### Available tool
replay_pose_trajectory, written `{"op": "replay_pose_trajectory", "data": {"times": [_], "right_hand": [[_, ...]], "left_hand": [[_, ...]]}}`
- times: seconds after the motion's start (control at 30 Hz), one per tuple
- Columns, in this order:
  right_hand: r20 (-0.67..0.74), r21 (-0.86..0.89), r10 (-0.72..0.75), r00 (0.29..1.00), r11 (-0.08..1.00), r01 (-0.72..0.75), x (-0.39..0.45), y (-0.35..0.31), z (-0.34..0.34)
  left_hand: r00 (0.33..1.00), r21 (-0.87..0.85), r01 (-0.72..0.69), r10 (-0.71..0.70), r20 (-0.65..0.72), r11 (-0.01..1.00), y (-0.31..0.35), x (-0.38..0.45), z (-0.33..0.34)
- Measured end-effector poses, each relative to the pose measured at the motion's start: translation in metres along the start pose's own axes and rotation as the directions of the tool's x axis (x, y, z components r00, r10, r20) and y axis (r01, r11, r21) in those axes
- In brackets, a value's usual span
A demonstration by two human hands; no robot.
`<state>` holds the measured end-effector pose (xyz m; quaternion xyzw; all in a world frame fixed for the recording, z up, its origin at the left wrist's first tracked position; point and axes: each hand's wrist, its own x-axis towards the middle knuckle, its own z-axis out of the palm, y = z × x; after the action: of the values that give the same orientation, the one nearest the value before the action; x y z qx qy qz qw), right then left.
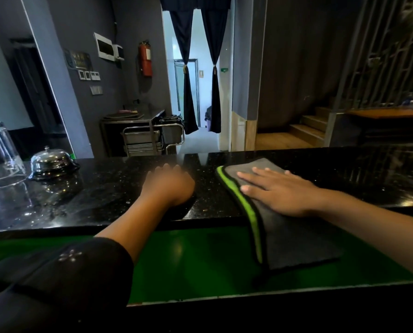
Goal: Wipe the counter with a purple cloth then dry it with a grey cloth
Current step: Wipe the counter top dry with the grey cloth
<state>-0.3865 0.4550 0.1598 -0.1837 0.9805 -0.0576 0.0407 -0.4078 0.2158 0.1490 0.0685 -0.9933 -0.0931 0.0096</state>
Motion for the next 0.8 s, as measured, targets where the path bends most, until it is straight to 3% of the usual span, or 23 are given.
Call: {"op": "replay_pose_trajectory", "data": {"times": [0.23,0.4,0.5,0.8], "right_hand": [[-0.066,0.018,0.301,0.951,0.954,-0.3,0.054,0.004,-0.008],[-0.049,0.03,0.181,0.982,0.983,-0.18,0.016,-0.035,0.003],[-0.069,0.017,0.132,0.989,0.991,-0.131,-0.023,-0.026,0.01],[-0.062,0.04,0.375,0.925,0.927,-0.373,0.025,0.013,-0.008]], "left_hand": [[1.0,-0.011,0.003,-0.003,-0.018,1.0,0.002,-0.001,-0.002],[0.999,0.015,-0.022,0.022,-0.036,1.0,-0.004,-0.001,-0.005],[0.999,0.014,-0.025,0.026,-0.046,1.0,-0.002,-0.003,-0.004],[0.999,-0.042,-0.018,0.016,-0.036,0.999,0.002,-0.01,-0.002]]}}
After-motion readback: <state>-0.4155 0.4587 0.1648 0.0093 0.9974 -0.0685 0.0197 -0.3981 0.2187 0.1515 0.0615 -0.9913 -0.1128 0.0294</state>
